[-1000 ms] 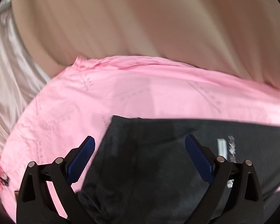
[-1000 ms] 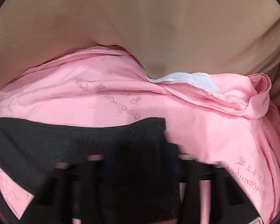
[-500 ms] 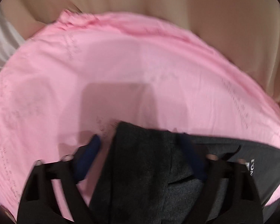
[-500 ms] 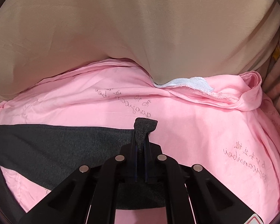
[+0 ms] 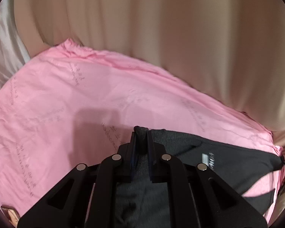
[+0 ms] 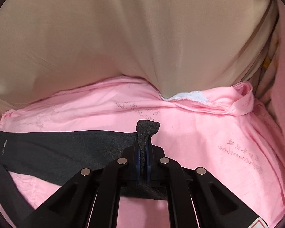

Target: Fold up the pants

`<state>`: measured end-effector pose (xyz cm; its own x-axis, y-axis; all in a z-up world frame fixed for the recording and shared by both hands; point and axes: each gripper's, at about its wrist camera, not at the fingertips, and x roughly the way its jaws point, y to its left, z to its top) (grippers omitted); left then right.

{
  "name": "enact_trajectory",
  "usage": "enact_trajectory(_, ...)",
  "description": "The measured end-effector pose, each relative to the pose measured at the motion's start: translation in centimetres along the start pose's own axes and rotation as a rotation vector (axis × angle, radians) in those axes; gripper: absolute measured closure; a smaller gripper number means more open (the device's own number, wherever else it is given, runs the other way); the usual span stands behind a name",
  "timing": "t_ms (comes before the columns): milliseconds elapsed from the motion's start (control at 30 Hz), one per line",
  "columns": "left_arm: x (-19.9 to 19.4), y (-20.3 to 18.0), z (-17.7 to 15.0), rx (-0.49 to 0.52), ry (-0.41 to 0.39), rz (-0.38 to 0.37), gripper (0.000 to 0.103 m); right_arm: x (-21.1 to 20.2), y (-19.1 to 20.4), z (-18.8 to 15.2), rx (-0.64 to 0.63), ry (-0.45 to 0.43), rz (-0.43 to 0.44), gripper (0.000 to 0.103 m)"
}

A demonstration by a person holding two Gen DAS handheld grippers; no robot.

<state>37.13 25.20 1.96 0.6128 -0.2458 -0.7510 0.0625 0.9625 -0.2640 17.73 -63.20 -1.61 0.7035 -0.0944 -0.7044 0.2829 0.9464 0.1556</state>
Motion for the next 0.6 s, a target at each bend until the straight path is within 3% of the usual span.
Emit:
enact_trajectory(133, -5.8, -2.3, -3.3, 0.057, -0.054, -0.072, 0.094, -5.3, 0.2, -1.6, -0.026, -0.048, 0.022, 0.099)
enact_trajectory(233, -9.9, -3.6, -7.9, 0.083, -0.07, -0.098, 0.094, -9.3, 0.3, -4.3, -0.045, -0.074, 0.034, 0.099)
enact_trajectory(400, -12.7, -2.9, -15.5, 0.081, -0.026, -0.116, 0.095, -12.7, -0.3, -9.6, -0.052, -0.048, 0.021, 0.099)
enact_trajectory(500, -10.6, -0.7, -19.1, -0.012, 0.05, -0.109, 0.094, -12.1, -0.7, -12.6, -0.043, 0.006, 0.011, 0.099)
enact_trajectory(600, -9.2, 2.2, -21.0, -0.202, 0.063, -0.15, 0.093, -11.7, -0.9, -14.5, -0.018, 0.035, -0.018, 0.092)
